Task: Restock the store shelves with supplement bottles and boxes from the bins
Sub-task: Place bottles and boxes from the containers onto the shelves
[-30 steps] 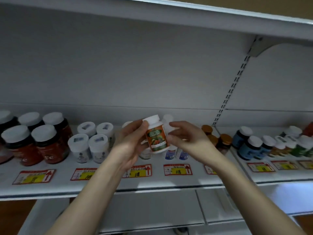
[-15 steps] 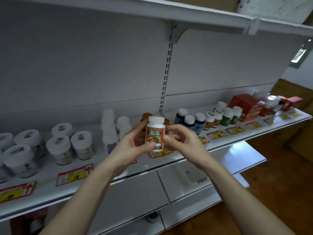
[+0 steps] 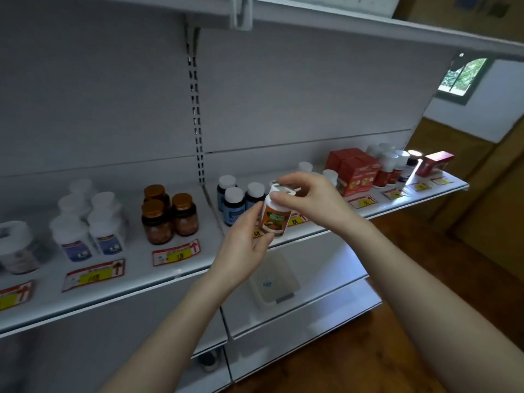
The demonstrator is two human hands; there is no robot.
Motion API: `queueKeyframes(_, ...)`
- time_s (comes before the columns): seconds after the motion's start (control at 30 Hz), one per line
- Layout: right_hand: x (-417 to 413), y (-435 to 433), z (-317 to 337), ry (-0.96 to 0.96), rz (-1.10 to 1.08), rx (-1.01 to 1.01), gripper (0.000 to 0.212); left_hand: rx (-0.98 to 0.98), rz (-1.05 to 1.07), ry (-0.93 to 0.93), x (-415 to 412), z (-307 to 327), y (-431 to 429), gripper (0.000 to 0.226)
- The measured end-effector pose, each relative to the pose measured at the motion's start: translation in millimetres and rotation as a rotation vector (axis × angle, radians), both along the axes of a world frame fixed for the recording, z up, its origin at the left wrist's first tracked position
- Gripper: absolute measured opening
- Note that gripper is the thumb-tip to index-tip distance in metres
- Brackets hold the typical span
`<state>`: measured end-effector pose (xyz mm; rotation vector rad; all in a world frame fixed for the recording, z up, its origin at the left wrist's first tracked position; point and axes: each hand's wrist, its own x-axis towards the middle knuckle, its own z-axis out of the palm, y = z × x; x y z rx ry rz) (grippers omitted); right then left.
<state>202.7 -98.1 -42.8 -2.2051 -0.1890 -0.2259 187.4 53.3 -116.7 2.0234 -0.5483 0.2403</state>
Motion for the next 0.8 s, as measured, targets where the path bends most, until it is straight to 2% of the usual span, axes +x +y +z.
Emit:
queueKeyframes(0.17, 25.7, -33.8, 4.6, -0.067, -0.081, -0.052, 0.042, 0.441, 0.115, -0.177, 12.2, -29.5, -21.3, 0.059)
queueKeyframes(0.23, 37.9, -41.5, 5.6, -0.087, -0.099, -0.075, 0.042, 0.551, 0.129, -0.239, 19.0, -37.0, -27.9, 0.057)
queueKeyframes(0.4, 70.1, -52.8, 10.1, -0.129, -0.135, -0.048, 0.041, 0.596, 0.137, -0.370, 40.9, -42.0, -47.6, 0.053)
queueKeyframes(0.6, 113.3, -59.9, 2.6, -0.181, -0.082, 0.099, 0.036, 0.656, 0.166, -0.343, 55.1, -47.3, -64.0, 0.053)
queueKeyframes(0.8, 162.0, -58.9, -2.6, -0.184, 0.028, 0.027, 0.038, 0.673, 0.302, -0.269, 51.4, -56.1, -75.1, 0.050)
